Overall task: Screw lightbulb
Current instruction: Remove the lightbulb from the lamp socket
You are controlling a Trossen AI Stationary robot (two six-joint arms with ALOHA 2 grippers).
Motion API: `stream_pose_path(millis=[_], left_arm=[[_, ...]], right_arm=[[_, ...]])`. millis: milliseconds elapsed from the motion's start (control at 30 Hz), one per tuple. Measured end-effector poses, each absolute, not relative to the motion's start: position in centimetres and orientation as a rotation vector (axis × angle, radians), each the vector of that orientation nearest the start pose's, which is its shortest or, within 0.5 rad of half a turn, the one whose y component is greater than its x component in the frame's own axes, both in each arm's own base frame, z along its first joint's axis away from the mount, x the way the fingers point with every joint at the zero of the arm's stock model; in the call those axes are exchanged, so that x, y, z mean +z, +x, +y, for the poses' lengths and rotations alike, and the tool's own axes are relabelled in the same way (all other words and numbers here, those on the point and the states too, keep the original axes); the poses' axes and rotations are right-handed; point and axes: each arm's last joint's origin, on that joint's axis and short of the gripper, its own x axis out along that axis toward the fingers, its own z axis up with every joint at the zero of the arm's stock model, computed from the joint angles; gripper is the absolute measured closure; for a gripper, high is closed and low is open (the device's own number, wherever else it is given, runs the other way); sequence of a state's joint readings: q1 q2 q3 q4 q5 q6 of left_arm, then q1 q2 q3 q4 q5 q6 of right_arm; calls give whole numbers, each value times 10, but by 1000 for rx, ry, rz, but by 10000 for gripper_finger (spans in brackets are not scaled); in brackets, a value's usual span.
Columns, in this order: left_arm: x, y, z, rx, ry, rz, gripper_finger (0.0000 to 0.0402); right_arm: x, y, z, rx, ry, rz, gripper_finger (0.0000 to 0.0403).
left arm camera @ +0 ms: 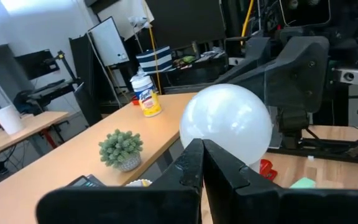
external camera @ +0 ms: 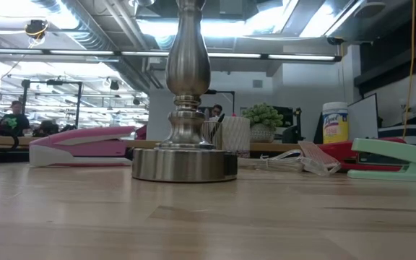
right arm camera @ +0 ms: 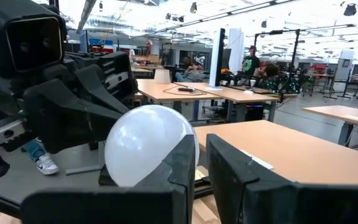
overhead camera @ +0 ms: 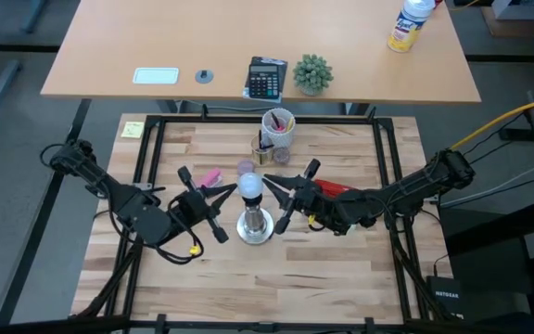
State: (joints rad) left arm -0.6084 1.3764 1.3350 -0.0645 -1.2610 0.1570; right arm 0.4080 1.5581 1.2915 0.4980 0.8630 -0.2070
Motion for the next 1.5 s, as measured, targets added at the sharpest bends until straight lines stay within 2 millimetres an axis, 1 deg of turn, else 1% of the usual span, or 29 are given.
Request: stream_pose_path(millis=[200, 500, 700, 833, 933, 1033, 1133, 1200, 1300, 1500], left_arm=[[404, 254, -147, 641, 222, 109, 400], [404, 251, -152, 625, 201, 100, 400], [404, 249, -154, 646, 206, 100, 400], [404, 248, -153, 692, 202, 99, 400], [405, 247, -152, 723, 194, 95, 400], [408, 246, -149, 735, 189, 92, 400], [408, 248, -144, 755, 190, 95, 400], [407, 251, -141, 765, 197, 100, 400], [407, 255, -136, 733, 190, 98, 400], [407, 256, -136, 695, 183, 97, 400]], right_arm=[[380, 335, 116, -480, -67, -138, 355], [379, 342, 99, -468, -64, -141, 355], [380, 340, 97, -515, -102, -122, 355], [390, 329, 103, -523, -113, -135, 355], [399, 317, 113, -486, -94, -160, 355], [401, 310, 125, -445, -81, -174, 355], [402, 307, 134, -400, -76, -184, 355], [400, 309, 137, -380, -55, -192, 355], [394, 314, 138, -367, -41, -181, 355], [383, 325, 136, -381, -43, -161, 355]])
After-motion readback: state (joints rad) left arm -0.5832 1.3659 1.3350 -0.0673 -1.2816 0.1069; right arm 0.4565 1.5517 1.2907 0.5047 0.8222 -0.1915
